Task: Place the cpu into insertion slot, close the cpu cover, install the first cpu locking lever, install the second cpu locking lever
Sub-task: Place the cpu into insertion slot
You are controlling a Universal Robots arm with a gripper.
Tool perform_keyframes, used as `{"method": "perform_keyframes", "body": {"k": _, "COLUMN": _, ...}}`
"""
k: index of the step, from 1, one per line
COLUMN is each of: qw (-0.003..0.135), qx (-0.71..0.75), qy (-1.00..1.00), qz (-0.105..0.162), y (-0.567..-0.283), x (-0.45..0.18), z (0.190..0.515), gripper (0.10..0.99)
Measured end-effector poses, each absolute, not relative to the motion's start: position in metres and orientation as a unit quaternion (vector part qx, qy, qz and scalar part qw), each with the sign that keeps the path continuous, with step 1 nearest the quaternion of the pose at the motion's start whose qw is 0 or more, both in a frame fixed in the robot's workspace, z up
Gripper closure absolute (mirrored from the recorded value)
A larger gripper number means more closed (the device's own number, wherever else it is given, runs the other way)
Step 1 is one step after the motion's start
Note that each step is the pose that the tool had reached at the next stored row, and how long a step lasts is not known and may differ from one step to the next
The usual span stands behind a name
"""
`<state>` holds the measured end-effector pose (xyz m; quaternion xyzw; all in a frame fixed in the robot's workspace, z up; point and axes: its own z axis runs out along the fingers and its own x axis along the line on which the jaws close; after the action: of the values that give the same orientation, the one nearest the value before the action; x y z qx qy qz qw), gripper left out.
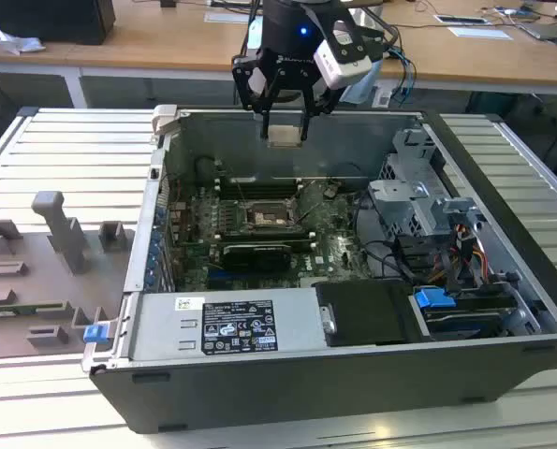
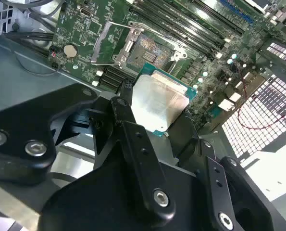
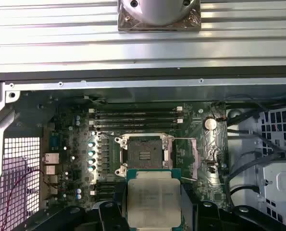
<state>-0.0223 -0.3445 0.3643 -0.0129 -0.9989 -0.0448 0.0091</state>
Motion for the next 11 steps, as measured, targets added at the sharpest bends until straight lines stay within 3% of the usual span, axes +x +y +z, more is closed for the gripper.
{"method": "perform_keyframes", "body": {"k": 11, "qw": 0.008, "qx": -0.028, "qy": -0.999, "qz": -0.045, "y": -0.3445, "x": -0.0226, "z": 0.3643, "gripper": 0.545}}
